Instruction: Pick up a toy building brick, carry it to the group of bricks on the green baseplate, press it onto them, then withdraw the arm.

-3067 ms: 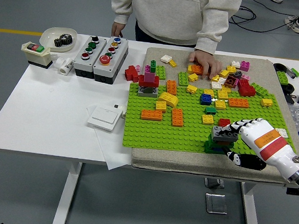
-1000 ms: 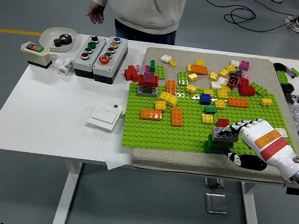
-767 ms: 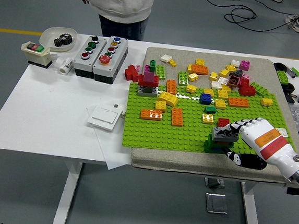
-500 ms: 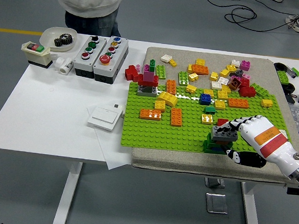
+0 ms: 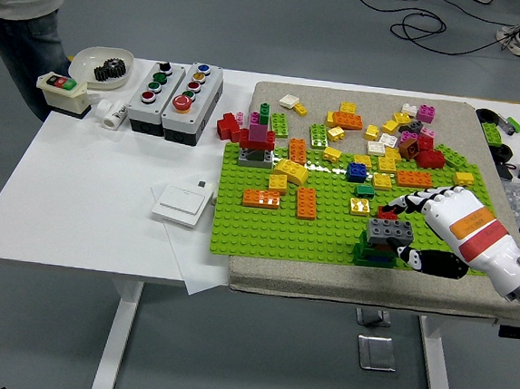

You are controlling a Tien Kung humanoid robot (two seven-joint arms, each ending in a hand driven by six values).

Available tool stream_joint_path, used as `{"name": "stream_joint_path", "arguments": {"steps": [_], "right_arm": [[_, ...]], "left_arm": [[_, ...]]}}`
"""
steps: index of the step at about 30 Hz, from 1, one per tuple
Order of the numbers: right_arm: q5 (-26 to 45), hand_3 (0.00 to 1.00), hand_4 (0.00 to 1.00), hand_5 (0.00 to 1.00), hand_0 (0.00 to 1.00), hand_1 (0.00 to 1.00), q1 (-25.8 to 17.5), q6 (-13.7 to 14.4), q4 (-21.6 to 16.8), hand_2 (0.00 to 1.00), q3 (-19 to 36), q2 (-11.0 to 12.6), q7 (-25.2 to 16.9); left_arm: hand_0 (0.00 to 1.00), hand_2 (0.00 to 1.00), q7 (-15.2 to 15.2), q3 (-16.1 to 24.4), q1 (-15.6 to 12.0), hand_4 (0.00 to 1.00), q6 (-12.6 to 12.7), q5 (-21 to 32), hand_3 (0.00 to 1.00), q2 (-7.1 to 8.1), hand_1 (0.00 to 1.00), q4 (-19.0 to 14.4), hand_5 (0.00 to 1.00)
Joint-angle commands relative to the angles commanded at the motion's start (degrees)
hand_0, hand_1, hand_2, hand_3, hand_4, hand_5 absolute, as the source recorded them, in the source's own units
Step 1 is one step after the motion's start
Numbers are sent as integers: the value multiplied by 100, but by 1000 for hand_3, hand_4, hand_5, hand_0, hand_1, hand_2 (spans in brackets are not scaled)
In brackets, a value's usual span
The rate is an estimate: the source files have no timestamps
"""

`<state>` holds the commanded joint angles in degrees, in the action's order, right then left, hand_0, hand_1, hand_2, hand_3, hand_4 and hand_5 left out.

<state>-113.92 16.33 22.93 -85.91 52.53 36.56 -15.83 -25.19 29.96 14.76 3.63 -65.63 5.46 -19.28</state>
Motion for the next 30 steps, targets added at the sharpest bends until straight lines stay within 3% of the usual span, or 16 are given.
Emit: {"name": "stream_joint_path", "arguments": {"steps": [4,5,10,11,16,17,22,23,28,29,30], "right_arm": [[809,684,753,342,559,585,143,-11,-24,634,152,-27,35],[961,697,779,349,692,663,164,-16,-29,725,170,-30,39],[2190,697,779,349,692,663,560,-263,-43,725,409,-59,186],[2413,786,824,383,760,738,603,-288,-33,782,428,-64,204],[3605,786,824,383,760,738,879,-477,143,782,582,-117,322],[3903,829,900,509,797,768,1016,-579,339,811,653,-169,363],[5020,829,900,509,797,768,1170,-831,753,811,709,-244,478],[5281,848,950,603,825,787,1183,-869,813,832,711,-252,492],[6473,848,950,603,825,787,1285,-1228,1315,832,736,-333,596],[6734,858,990,681,850,798,1308,-1295,1420,840,745,-350,607],[6957,858,990,681,850,798,1316,-1317,1456,840,748,-356,610]], "left_arm": [[645,727,1,13,-10,644,2,-12,578,0,708,9,639],[644,726,1,15,-11,644,3,-13,579,0,708,10,638],[644,726,12,0,-62,644,33,42,579,5,708,24,638],[645,726,12,1,-68,645,34,44,578,5,708,26,639],[645,726,12,3,-114,645,39,53,578,9,708,35,639],[645,726,9,17,-155,645,38,38,579,9,711,45,639],[645,726,10,21,-234,645,61,56,579,6,711,65,639],[645,726,10,22,-243,645,65,58,579,6,713,69,640],[645,726,10,40,-315,645,84,70,579,4,713,97,640],[646,726,9,45,-328,646,88,73,578,3,715,102,639],[646,726,9,47,-333,646,90,74,578,3,715,104,639]]}}
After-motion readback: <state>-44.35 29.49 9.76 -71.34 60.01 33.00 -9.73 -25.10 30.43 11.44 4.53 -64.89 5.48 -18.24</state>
